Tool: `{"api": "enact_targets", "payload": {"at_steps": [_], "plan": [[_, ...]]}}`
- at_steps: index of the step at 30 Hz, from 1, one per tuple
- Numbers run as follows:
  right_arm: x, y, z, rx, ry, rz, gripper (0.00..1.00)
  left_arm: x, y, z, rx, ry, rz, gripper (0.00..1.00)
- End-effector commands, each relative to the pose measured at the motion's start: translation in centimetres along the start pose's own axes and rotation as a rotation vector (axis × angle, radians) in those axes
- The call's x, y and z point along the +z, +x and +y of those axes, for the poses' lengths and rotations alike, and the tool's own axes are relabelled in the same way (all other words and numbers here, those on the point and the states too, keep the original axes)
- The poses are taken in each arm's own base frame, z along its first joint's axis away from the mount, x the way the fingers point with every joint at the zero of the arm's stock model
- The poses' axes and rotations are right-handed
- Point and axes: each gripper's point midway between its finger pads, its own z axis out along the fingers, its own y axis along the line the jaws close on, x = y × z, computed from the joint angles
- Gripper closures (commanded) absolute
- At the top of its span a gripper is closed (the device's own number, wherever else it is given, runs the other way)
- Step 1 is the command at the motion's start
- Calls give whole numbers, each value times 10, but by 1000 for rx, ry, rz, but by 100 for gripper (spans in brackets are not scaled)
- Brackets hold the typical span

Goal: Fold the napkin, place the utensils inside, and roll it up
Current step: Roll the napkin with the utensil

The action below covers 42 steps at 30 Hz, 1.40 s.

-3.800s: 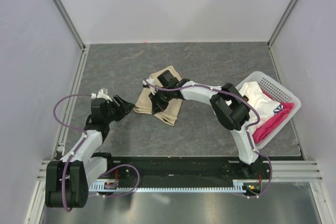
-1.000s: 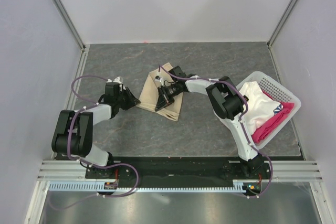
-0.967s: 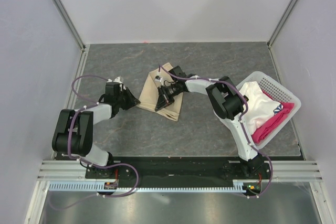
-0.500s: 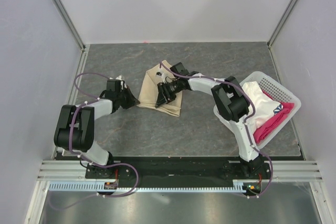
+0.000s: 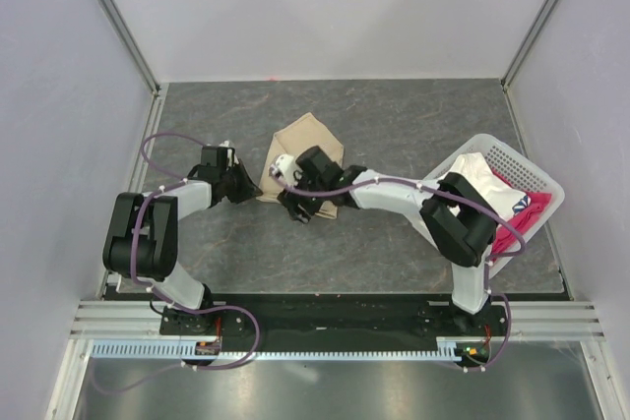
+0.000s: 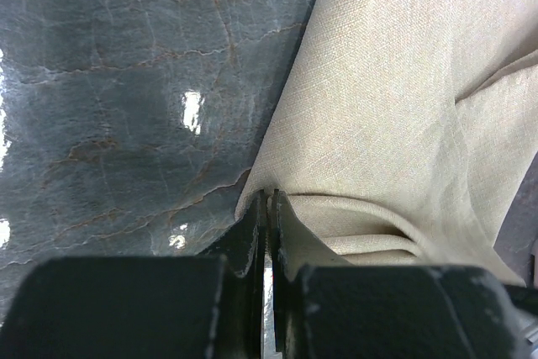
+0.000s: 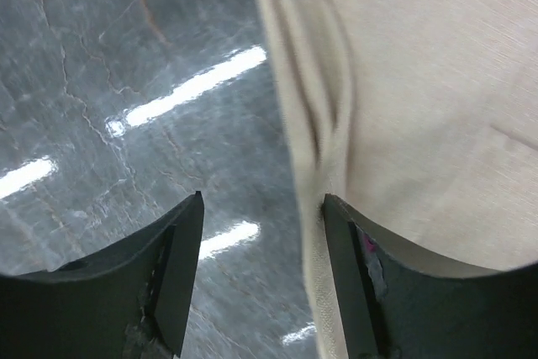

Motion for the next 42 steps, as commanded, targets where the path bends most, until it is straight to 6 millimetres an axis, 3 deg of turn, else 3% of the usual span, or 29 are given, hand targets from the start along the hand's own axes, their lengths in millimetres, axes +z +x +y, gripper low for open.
{"api": "enact_targets", "payload": {"at_steps": [1, 10, 26, 34, 37, 41, 42], "plan": [[-6, -9, -20, -185, 259, -47, 32, 0, -6, 0, 40, -6, 1, 98], [-7, -17, -18, -322, 414, -76, 31, 1, -8, 0, 37, -6, 4, 98], [12, 20, -13, -345, 359, 43, 41, 1, -11, 0, 31, -8, 5, 98], [20, 29, -25, -326, 410, 85, 42, 0, -12, -1, 29, -5, 1, 98], [22, 30, -27, -317, 425, 97, 50, 0, -11, -1, 27, -3, 4, 98], [26, 38, -31, -318, 425, 136, 70, -2, -13, -5, 33, 15, -1, 98], [27, 42, -29, -323, 402, 151, 80, -2, -14, -7, 36, 23, -1, 98]]}}
